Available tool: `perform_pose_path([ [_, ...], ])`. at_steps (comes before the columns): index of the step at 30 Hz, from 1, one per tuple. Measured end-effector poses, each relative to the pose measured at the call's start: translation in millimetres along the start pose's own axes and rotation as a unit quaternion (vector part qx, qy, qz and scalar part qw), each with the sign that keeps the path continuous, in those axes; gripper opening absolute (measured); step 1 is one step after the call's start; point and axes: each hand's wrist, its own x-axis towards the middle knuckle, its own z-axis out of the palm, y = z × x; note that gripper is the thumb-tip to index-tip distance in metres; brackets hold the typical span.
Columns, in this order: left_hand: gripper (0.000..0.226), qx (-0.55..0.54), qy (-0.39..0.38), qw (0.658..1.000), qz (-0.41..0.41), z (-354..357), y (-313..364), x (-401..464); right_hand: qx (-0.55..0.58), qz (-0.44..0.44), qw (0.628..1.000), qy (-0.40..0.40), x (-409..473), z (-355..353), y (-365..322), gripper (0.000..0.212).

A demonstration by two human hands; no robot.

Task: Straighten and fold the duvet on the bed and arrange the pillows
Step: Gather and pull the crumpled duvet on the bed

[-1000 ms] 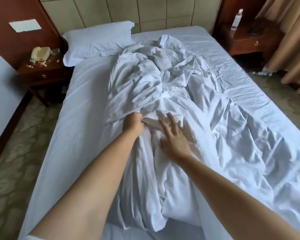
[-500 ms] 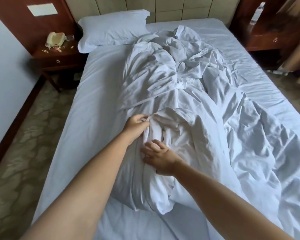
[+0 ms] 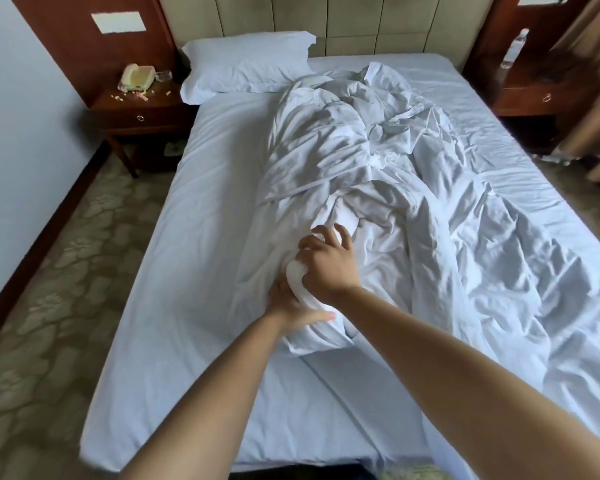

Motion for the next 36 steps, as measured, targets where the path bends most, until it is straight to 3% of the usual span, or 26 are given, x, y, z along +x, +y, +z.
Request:
perform_pose_path([
  [3, 0.103, -0.157, 0.142, 0.977, -0.016, 9.8, -0.1, -7.3, 0.044, 0.056, 0.997, -0.013, -3.3, -14.7, -11.9, 0.043],
  [5, 0.081, -0.198, 0.190, 0.962, -0.006, 3.0, 3.5, -14.2, 0.058, 0.083, 0.995, 0.019, -5.5, -24.7, -12.4, 0.052],
  [9, 0.049, -0.025, 0.176, 0.984, 0.015, -36.9, 24.7, -26.8, 0.064, 0.123, 0.988, 0.069, -0.1, -46.9, 1.0, 0.054],
  [14, 0.038, 0.038, 0.182, 0.980, 0.065, -108.2, 64.4, -41.9, 0.085, 0.161, 0.976, 0.121, 19.7, -92.3, 17.2, 0.044],
  [17, 0.029, 0.130, 0.125, 0.980, 0.081, -162.2, 98.6, -65.8, 0.097, 0.167, 0.971, 0.141, 35.4, -119.3, 22.9, 0.040],
  [20, 0.021, 0.250, 0.094, 0.960, 0.083, -223.0, 139.2, -88.2, 0.117, 0.159, 0.964, 0.176, 54.2, -140.0, 21.2, 0.038],
  [22, 0.010, 0.294, 0.107, 0.945, 0.093, -254.8, 157.2, -93.2, 0.151, 0.157, 0.951, 0.220, 65.6, -149.9, 18.5, 0.046],
  [23, 0.015, 0.299, 0.119, 0.942, 0.098, -263.4, 161.5, -87.3, 0.160, 0.155, 0.946, 0.235, 70.5, -153.2, 19.2, 0.046],
  [26, 0.006, 0.297, 0.197, 0.927, 0.116, -247.6, 152.0, -58.1, 0.141, 0.187, 0.955, 0.181, 78.4, -145.6, 35.7, 0.033],
  [29, 0.026, 0.284, 0.274, 0.918, 0.046, -187.9, 122.1, -12.2, 0.085, 0.238, 0.963, 0.093, 71.0, -110.2, 58.2, 0.032],
  [31, 0.030, 0.246, 0.246, 0.937, -0.041, -143.3, 100.6, 11.0, 0.079, 0.276, 0.956, 0.068, 64.6, -80.6, 66.7, 0.034],
  [33, 0.042, 0.166, 0.198, 0.958, -0.122, -102.6, 75.9, 30.3, 0.159, 0.326, 0.931, 0.046, 63.5, -60.3, 69.2, 0.045],
  [35, 0.050, 0.117, 0.153, 0.970, -0.147, -74.0, 52.1, 42.8, 0.230, 0.337, 0.913, 0.030, 67.0, -44.2, 70.9, 0.043],
  [36, 0.050, 0.111, 0.126, 0.976, -0.140, -64.6, 41.2, 48.5, 0.235, 0.305, 0.922, 0.023, 67.6, -34.6, 71.2, 0.039],
])
